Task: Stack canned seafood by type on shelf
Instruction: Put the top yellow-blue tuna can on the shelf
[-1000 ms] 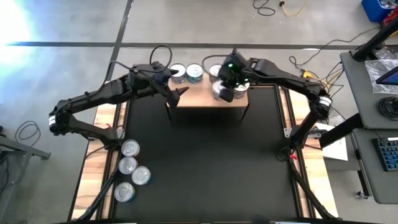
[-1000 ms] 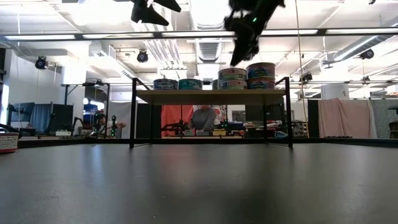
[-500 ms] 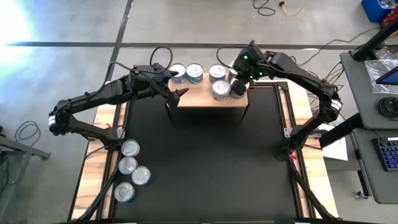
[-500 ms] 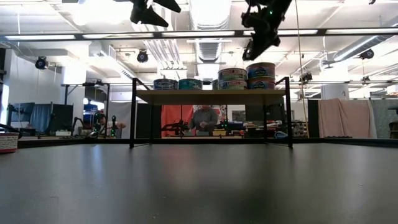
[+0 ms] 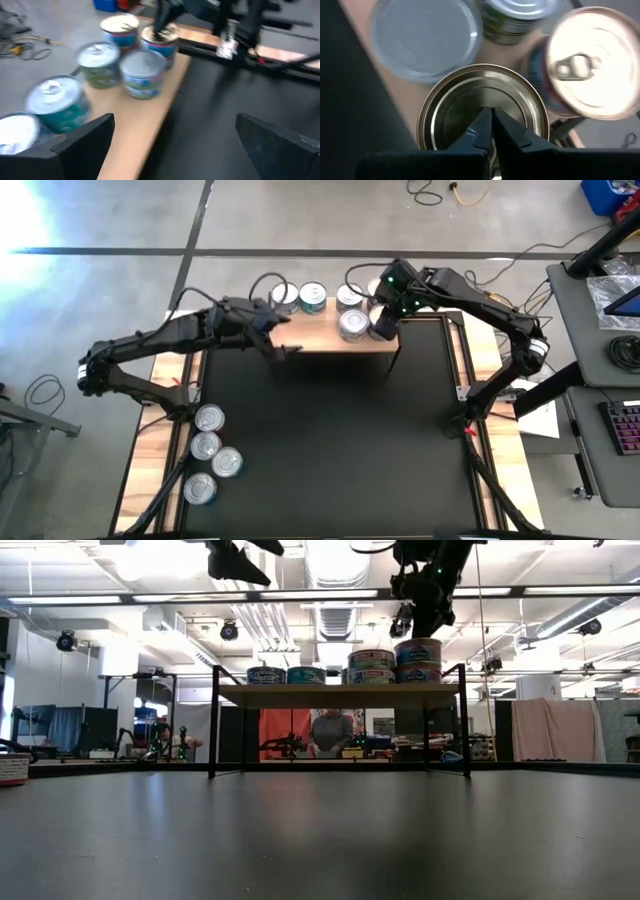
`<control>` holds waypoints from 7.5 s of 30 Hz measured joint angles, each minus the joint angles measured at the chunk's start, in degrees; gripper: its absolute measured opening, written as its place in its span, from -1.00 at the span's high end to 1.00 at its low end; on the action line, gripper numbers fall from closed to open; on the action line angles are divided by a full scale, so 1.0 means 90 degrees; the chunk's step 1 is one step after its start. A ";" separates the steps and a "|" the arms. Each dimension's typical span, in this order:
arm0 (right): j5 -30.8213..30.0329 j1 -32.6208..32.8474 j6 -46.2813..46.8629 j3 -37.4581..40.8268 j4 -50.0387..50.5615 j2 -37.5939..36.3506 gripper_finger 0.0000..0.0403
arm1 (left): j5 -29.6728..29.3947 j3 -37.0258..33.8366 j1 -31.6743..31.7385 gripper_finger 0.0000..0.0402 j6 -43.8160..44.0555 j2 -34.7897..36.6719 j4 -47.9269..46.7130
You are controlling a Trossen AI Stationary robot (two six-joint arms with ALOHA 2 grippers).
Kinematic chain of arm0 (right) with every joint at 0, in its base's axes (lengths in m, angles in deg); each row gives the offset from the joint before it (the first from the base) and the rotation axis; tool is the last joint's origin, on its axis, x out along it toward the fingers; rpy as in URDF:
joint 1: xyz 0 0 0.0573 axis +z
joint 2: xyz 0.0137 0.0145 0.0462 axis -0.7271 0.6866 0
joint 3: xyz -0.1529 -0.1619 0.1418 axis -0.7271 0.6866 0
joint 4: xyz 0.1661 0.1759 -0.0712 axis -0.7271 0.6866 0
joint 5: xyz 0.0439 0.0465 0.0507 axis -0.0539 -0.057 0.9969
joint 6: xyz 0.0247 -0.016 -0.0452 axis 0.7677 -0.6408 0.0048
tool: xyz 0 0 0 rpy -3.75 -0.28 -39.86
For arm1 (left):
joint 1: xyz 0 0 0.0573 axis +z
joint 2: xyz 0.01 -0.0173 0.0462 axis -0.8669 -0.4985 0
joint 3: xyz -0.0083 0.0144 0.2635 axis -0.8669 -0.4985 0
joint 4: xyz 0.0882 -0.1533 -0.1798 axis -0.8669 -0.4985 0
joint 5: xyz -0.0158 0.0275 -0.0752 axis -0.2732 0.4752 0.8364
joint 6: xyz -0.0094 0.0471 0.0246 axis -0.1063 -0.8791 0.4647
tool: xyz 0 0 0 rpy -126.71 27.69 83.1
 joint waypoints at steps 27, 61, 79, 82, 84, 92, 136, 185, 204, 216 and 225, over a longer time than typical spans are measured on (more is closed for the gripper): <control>-0.1107 0.0551 -0.0887 0.0042 -0.0425 -0.0728 0.95 | -0.1197 -0.1503 -0.0737 -0.99 0.1107 -0.0326 0.2004; -0.0950 0.3560 -0.1630 0.0548 -0.2374 -0.1665 0.95 | 0.1719 0.1061 -0.3876 -0.99 0.5932 -0.2563 -0.4707; -0.1059 0.4797 0.0029 0.1028 -0.2388 -0.1838 0.95 | 0.1826 -0.0789 -0.4069 -0.94 0.6585 -0.2589 -0.5797; -0.1439 0.5046 0.0139 0.1028 -0.2383 -0.1833 0.95 | 0.2458 -0.0862 -0.4161 -0.94 0.6691 -0.2589 -0.5770; -0.1842 0.5163 0.0226 0.1029 -0.2382 -0.1833 0.95 | 0.2685 -0.0862 -0.4280 -0.94 0.6909 -0.2589 -0.5758; -0.2417 0.5719 0.1413 0.1028 -0.2434 -0.1833 0.95 | 0.3623 -0.1078 -0.4868 -0.94 0.7273 -0.2591 -0.5641; -0.4616 1.0601 0.8180 -0.1102 0.1165 0.1340 0.95 | 0.2375 0.0985 -0.5023 1.00 0.7994 -0.4987 -0.3904; -0.5797 0.9731 0.7940 -0.0432 -0.0342 0.1358 0.91 | -0.0980 0.0444 -0.5832 0.43 0.9195 -0.5008 0.1135; -0.5793 0.9733 0.7489 -0.0555 -0.0428 0.1375 0.91 | -0.1146 -0.0041 -0.5199 0.45 0.9369 -0.4969 0.0508; -0.5022 0.9493 0.7666 -0.0030 -0.0312 0.1376 0.88 | -0.2503 0.1313 -0.5231 0.45 0.7632 -0.4607 -0.1380; -0.4699 0.9090 0.6998 0.0083 0.0343 0.1380 0.29 | -0.2652 0.1650 -0.5656 0.45 0.7384 -0.4622 -0.2181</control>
